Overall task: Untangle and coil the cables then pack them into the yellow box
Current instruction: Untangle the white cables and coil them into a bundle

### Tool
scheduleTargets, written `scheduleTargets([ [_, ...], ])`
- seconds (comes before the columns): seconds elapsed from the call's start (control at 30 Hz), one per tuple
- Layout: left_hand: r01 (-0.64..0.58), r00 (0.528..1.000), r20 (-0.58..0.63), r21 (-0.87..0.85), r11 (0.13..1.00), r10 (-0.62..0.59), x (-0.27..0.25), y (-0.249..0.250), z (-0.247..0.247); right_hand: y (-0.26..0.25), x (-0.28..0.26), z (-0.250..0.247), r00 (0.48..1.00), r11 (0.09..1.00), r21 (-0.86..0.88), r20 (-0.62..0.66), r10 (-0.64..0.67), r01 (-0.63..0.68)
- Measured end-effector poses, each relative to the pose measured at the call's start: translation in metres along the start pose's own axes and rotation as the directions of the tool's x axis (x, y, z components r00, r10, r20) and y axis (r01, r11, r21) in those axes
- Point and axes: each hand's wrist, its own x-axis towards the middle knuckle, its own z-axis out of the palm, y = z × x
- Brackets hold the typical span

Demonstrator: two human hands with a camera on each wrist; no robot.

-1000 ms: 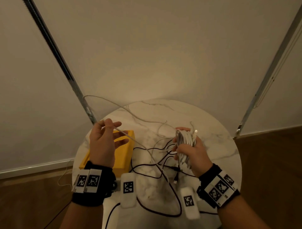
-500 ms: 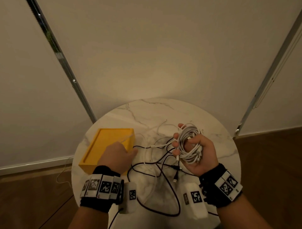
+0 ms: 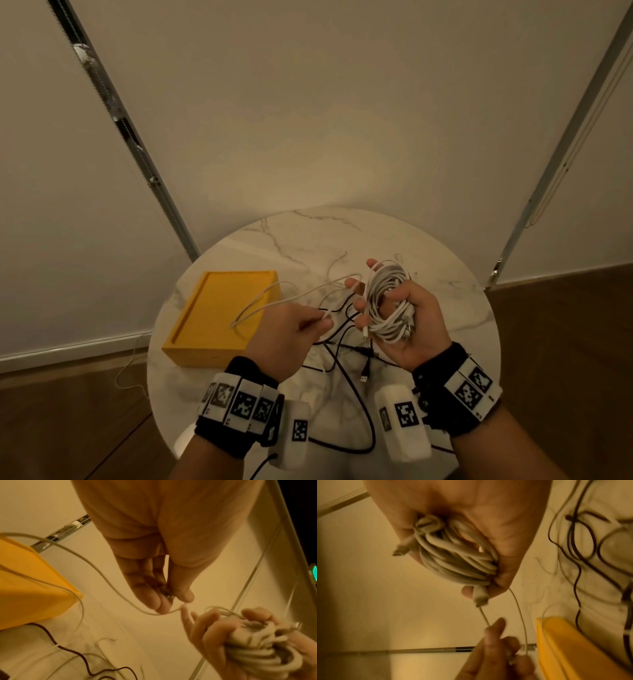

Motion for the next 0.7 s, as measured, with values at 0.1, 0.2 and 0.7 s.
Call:
scheduleTargets([
  [0.1, 0.11, 0.985, -0.098, -0.286, 0.952, -0.144, -0.003, 0.006, -0.006, 0.002, 0.002, -0.004, 0.992, 0.981, -0.187, -0.105, -0.066, 0.045],
  [0.2, 0.116, 0.969, -0.146, -0.435, 0.893, -0.197, -0.004, 0.013, -0.01, 0.009, 0.0, -0.004, 0.987, 0.933, -0.352, -0.105, -0.118, 0.074],
  [0.7, -0.074, 0.981, -0.193, -0.457, 0.886, -0.017, -0.005, 0.027, -0.007, 0.025, -0.002, -0.001, 0.966, 0.827, -0.51, 0.035, -0.256, 0.237],
])
